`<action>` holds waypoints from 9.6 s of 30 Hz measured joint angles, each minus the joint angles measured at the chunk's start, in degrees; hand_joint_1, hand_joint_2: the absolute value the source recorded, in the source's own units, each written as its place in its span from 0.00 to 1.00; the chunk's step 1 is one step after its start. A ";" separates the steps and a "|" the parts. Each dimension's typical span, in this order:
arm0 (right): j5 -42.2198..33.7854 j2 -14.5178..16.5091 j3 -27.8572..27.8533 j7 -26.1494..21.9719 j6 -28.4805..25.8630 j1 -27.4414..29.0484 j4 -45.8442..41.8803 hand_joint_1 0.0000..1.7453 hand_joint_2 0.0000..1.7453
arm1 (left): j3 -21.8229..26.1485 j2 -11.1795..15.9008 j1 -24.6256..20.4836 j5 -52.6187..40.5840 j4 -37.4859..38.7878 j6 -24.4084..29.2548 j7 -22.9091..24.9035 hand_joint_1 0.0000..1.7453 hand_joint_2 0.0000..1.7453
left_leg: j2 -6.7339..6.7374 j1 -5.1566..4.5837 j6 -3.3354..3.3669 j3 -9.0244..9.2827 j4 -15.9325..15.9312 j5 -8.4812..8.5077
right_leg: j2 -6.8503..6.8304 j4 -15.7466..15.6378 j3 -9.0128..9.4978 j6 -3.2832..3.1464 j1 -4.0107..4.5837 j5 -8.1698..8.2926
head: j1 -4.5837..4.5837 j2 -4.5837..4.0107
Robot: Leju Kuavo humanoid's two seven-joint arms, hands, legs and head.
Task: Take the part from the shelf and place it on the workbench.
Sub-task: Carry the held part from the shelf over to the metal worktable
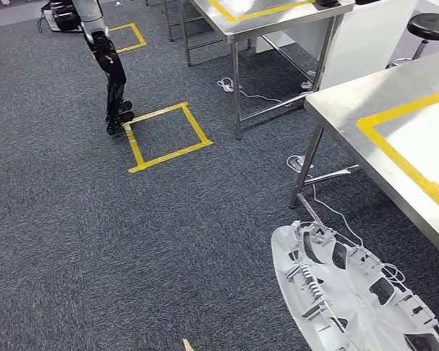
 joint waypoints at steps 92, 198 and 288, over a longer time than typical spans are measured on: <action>-10.63 41.14 -78.85 -11.42 93.69 -37.44 -7.69 1.00 1.00 | 0.01 1.20 -2.42 3.60 8.06 -0.68 -2.34 0.00 0.00 | -0.06 0.55 -0.34 0.24 0.89 -1.08 | 0.30 0.30 -0.69 0.16 -0.55 0.60 | 0.26 -0.02; -9.26 30.94 -65.92 -4.62 77.66 -37.44 6.68 1.00 1.00 | 3.55 5.04 -4.41 6.81 16.30 -3.55 -3.66 0.00 0.00 | -0.94 0.28 0.35 1.25 -4.95 4.02 | 0.75 0.74 -1.95 1.51 -0.64 1.16 | 0.10 -0.01; -13.93 27.33 -60.73 -2.72 73.73 -31.54 6.82 1.00 1.00 | 6.62 4.48 -4.88 15.29 18.97 -2.12 -3.84 0.00 0.00 | -2.44 1.15 0.12 0.19 -4.03 3.75 | 1.46 -0.60 0.83 1.00 -1.47 -1.08 | -1.03 0.02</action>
